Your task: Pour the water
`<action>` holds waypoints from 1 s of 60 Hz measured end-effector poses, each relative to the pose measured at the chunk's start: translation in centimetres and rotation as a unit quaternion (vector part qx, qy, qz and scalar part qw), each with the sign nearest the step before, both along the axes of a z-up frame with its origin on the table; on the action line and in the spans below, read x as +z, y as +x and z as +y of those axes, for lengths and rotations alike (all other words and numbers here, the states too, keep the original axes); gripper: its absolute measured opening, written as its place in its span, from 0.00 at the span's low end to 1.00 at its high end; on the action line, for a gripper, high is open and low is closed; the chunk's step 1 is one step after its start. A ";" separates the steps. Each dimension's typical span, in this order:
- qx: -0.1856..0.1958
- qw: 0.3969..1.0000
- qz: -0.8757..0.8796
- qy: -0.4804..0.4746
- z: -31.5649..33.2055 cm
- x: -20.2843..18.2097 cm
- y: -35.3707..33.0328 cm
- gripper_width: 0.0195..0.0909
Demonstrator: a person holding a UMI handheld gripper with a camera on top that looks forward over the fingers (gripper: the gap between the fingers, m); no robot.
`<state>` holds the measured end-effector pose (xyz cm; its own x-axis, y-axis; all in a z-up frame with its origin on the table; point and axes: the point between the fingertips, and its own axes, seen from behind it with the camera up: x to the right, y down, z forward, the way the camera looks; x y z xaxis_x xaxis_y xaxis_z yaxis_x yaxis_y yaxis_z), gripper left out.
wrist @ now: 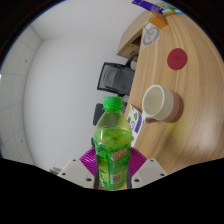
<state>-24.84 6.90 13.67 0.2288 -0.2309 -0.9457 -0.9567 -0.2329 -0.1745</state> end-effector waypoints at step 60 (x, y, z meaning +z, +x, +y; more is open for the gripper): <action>0.037 0.948 -0.313 0.054 1.6 10.2 10.4 0.24</action>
<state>-14.48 8.47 23.87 0.7639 -0.1027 -0.6371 -0.6403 -0.2437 -0.7284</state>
